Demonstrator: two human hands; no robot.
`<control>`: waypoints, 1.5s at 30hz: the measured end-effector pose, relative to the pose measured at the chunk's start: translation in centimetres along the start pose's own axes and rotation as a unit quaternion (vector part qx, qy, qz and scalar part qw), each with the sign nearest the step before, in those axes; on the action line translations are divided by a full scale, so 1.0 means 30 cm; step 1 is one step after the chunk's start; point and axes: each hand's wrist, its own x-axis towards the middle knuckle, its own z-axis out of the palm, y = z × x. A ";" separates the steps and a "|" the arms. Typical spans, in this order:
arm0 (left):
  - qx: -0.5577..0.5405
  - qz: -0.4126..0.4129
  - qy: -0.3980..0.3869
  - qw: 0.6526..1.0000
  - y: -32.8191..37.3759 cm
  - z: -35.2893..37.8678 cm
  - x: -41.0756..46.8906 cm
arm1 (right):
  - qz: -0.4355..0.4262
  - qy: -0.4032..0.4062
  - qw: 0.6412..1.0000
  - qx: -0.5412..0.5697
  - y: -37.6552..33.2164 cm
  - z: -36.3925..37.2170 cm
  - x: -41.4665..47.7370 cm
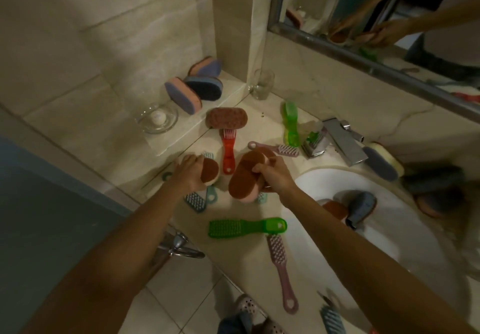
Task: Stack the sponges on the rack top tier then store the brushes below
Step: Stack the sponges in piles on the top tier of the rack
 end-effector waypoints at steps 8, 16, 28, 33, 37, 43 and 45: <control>-0.112 -0.025 0.110 0.987 0.105 -0.090 -0.023 | -0.059 0.045 0.997 0.002 -0.031 -0.150 -0.060; -0.236 0.057 0.267 0.932 0.588 -0.265 -0.160 | -0.104 0.115 0.969 0.193 -0.145 -0.462 -0.225; -0.325 0.279 0.303 0.851 1.330 -0.379 -0.495 | -0.128 0.220 0.944 0.210 0.006 -1.048 -0.640; -0.389 0.362 0.282 0.799 1.533 -0.423 -0.628 | -0.206 0.274 0.919 0.197 0.032 -1.278 -0.835; -0.338 0.429 0.258 0.797 1.701 -0.464 -0.691 | -0.191 0.356 0.903 0.148 0.055 -1.469 -0.986; -0.162 0.513 0.159 0.828 1.931 -0.492 -0.729 | -0.160 0.423 0.888 -0.084 0.099 -1.712 -1.118; -0.106 0.530 0.147 0.828 1.971 -0.494 -0.724 | -0.127 0.438 0.868 -0.197 0.127 -1.775 -1.123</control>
